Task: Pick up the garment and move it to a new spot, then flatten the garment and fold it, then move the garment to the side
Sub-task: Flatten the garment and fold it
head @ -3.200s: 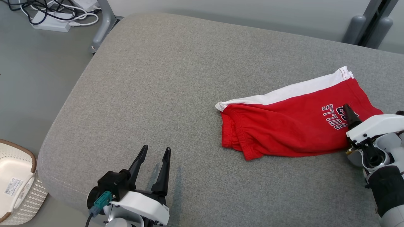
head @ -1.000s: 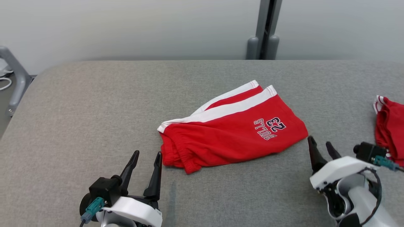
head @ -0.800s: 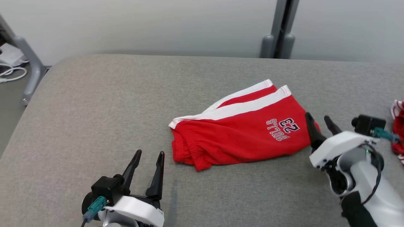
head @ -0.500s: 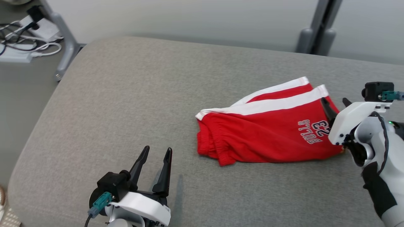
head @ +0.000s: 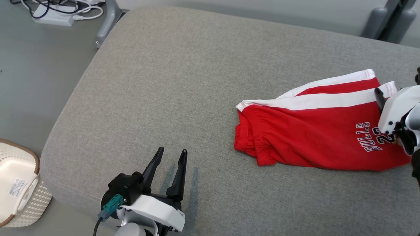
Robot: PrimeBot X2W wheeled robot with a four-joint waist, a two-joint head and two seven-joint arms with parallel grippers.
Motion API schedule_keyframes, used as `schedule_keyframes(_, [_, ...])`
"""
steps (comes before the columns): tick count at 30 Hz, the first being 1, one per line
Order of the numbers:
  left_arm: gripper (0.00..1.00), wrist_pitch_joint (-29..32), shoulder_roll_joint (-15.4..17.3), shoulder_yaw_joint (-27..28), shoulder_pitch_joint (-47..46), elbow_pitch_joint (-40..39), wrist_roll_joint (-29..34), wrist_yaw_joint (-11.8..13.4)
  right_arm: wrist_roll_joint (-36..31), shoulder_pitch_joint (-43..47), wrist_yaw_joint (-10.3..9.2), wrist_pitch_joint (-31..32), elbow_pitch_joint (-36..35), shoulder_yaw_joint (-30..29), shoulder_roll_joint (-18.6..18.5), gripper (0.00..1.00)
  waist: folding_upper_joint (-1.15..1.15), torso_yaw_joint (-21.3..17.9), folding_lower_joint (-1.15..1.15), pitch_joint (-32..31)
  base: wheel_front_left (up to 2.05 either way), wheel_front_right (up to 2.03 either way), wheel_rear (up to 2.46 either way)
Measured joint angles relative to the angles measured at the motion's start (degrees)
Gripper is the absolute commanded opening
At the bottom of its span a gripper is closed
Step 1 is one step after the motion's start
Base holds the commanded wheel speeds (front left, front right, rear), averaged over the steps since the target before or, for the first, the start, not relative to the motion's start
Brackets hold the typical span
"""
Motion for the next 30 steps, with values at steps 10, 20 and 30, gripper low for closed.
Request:
schedule_keyframes(10, [1.00,0.0,0.0,-1.3,-1.2,0.0,-0.5,0.2,-5.4,-4.0,0.00,-2.0,4.7,-4.3,-1.1,1.00,0.00,2.2,0.00,2.4,0.00,0.00,0.00])
schedule_keyframes(20, [1.00,0.0,0.0,-1.5,-1.2,0.5,-0.5,0.2,-7.5,-5.0,0.00,-3.6,5.8,-6.1,1.1,0.00,0.00,2.0,0.00,2.4,0.00,0.00,0.00])
schedule_keyframes(30, [1.00,0.0,0.0,-2.7,-2.0,0.3,-1.0,0.2,-7.3,-9.2,0.00,-5.8,5.0,-5.3,2.3,0.00,0.00,2.4,0.00,2.9,0.00,0.00,0.00])
